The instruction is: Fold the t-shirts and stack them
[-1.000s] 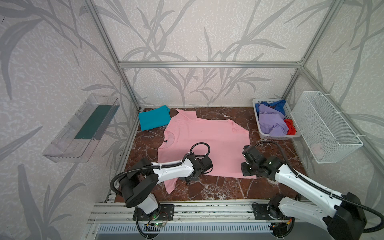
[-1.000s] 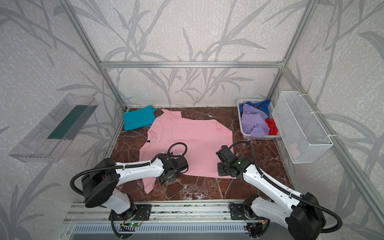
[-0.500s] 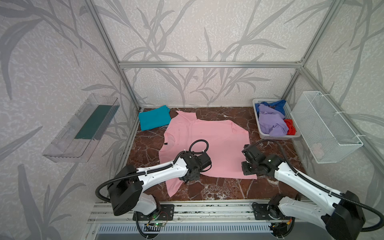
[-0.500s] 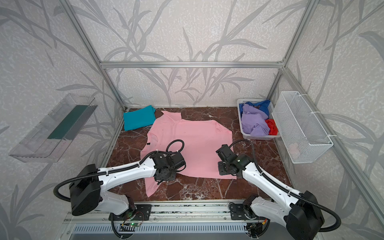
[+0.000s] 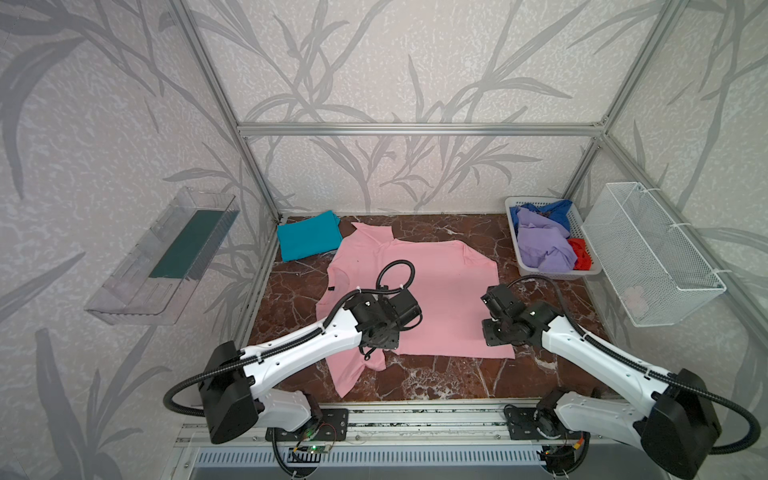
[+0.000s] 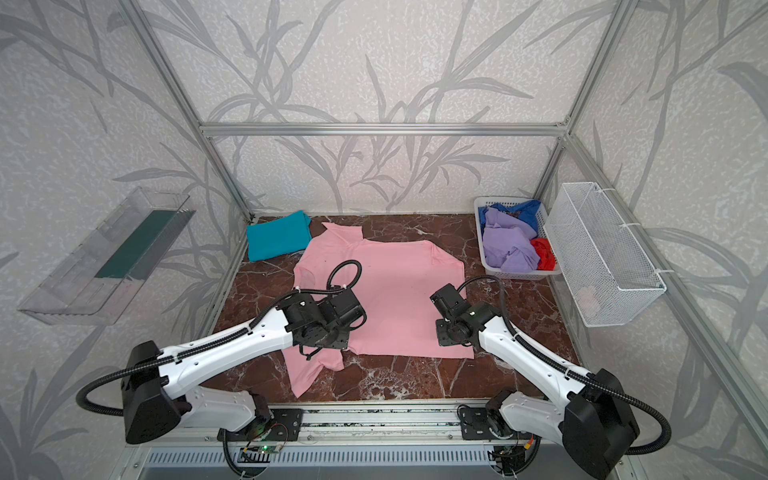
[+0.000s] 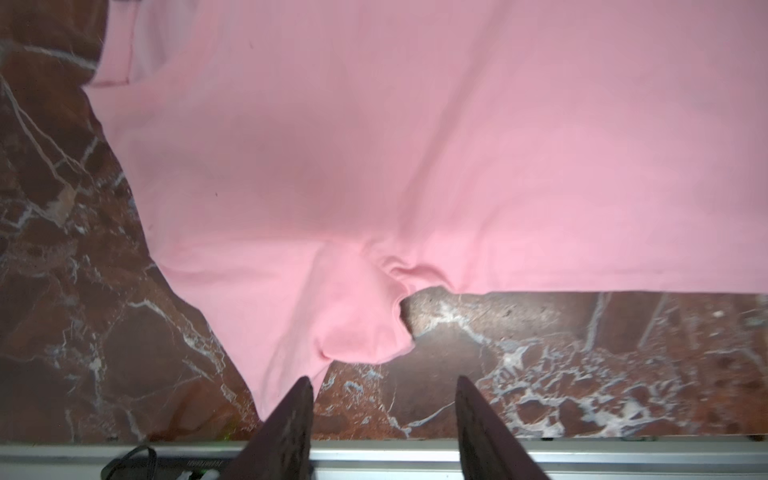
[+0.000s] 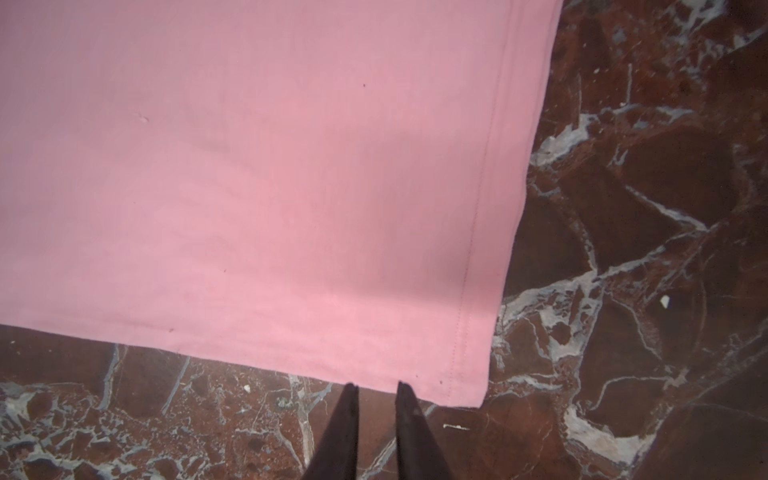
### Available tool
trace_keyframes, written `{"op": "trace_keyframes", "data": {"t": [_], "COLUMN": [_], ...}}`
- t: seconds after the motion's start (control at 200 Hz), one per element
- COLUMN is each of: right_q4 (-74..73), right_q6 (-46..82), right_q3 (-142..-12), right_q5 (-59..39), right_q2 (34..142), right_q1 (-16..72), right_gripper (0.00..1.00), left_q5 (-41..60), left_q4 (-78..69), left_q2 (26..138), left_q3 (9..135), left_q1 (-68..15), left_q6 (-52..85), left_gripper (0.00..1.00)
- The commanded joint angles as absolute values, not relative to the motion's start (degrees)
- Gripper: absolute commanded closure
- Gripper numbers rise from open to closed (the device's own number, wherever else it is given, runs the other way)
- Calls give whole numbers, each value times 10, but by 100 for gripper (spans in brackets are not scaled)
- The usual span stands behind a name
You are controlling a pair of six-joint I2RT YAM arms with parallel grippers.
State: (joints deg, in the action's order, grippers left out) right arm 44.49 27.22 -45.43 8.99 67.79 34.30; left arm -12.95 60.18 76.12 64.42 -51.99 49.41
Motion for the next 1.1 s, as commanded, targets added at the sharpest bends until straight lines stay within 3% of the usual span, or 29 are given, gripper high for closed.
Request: {"op": "trace_keyframes", "data": {"t": [0.0, 0.125, 0.385, 0.64, 0.825, 0.875, 0.995, 1.095], "right_q4": [432, 416, 401, 374, 346, 346, 353, 376], "right_q6": [263, 267, 281, 216, 184, 174, 141, 133], "right_q3": [-478, -485, -494, -629, -750, -788, -877, -950], "right_q5": [104, 110, 91, 165, 152, 153, 167, 164], "right_q2": [700, 737, 802, 857, 969, 1010, 1107, 1178], "right_q1": [336, 333, 331, 306, 237, 230, 226, 221], "right_gripper": [70, 59, 47, 36, 37, 41, 63, 64], "left_q5": [-153, -159, -118, -104, -120, -124, -114, -109], "left_q4": [559, 495, 412, 417, 430, 438, 469, 514], "left_q2": [753, 782, 881, 1046, 1199, 1247, 1373, 1480], "left_q3": [643, 648, 697, 920, 1114, 1174, 1332, 1479], "left_q1": [-459, -404, -316, -226, -181, -172, -153, -136], "left_q6": [453, 422, 371, 294, 244, 230, 207, 201], "left_gripper": [44, 42, 40, 36, 36, 36, 39, 39]}}
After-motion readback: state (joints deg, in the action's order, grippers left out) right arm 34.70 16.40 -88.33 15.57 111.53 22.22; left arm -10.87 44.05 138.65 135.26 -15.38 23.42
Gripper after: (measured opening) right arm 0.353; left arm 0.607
